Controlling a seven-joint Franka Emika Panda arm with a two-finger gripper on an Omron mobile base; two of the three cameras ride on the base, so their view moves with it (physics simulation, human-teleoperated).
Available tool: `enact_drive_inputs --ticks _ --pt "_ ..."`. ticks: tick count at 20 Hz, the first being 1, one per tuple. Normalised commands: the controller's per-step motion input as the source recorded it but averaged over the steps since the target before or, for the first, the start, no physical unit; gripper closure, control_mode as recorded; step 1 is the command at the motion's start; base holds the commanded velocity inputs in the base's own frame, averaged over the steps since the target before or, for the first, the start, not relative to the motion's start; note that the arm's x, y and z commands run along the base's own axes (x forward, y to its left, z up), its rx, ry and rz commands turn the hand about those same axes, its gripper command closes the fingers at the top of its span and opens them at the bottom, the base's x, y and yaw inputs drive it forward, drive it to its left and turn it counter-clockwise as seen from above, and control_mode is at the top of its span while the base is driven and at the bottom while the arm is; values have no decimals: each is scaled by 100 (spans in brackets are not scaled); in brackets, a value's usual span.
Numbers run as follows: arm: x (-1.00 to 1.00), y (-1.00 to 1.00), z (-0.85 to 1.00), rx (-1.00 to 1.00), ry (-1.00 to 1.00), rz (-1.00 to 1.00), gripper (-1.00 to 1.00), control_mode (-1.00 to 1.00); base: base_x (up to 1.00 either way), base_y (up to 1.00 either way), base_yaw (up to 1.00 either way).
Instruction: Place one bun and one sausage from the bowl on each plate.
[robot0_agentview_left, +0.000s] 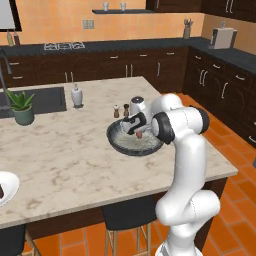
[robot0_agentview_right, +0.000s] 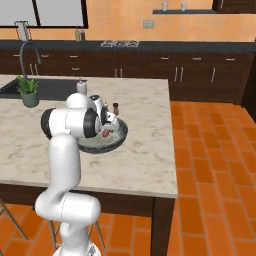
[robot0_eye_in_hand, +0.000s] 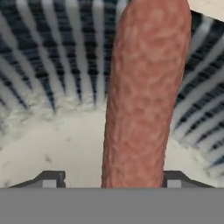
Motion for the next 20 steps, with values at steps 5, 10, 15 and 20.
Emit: enact_drive_inputs --ticks 5,10,15,20 --pt "0 0 0 0 0 0 100 -100 0 0 0" --pt "-24 0 23 0 0 0 100 -100 0 0 0" --pt "-89 -9 100 0 0 0 100 -100 0 0 0" --pt "-100 -6 99 0 6 2 100 -100 0 0 0"
